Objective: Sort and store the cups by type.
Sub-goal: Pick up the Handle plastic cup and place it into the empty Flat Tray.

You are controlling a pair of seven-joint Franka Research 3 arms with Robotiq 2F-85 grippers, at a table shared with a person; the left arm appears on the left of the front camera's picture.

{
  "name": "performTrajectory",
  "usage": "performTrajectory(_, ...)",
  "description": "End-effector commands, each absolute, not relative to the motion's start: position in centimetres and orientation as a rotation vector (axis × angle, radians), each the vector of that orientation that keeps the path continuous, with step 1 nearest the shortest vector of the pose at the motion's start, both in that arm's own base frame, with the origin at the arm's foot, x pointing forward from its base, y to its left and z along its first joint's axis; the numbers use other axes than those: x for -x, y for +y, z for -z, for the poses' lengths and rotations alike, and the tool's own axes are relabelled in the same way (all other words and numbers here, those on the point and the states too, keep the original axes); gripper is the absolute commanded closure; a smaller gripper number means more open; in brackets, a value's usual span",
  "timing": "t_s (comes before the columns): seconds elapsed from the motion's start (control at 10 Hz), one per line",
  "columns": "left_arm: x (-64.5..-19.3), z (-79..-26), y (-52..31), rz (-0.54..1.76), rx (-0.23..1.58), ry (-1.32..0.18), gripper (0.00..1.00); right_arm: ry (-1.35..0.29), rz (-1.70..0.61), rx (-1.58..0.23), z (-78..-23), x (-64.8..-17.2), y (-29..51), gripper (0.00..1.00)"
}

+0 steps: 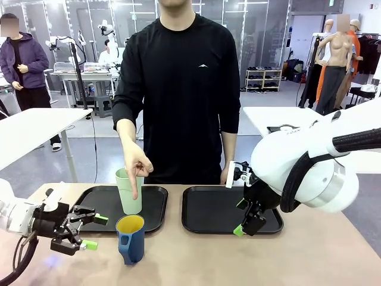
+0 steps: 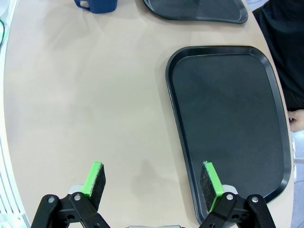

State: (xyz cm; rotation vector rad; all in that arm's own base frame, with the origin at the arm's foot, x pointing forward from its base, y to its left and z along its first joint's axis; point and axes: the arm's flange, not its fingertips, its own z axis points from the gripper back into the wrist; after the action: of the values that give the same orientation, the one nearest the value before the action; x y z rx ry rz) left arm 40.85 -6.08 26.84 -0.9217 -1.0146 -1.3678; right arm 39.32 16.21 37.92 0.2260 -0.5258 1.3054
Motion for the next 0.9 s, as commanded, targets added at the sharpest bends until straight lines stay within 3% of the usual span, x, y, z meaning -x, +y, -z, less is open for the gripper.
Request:
performTrajectory(0.0, -40.7, -27.0, -6.2, 1.386, 0.901, -1.005, 0.00, -0.530, -1.295, -0.216, -37.7, -39.2, 16.3, 0.00)
performTrajectory(0.8, -41.7, -26.0, -7.2, 1.364, 0.890, -0.996, 0.00, -0.530, -1.295, -0.216, -37.7, -39.2, 16.3, 0.00)
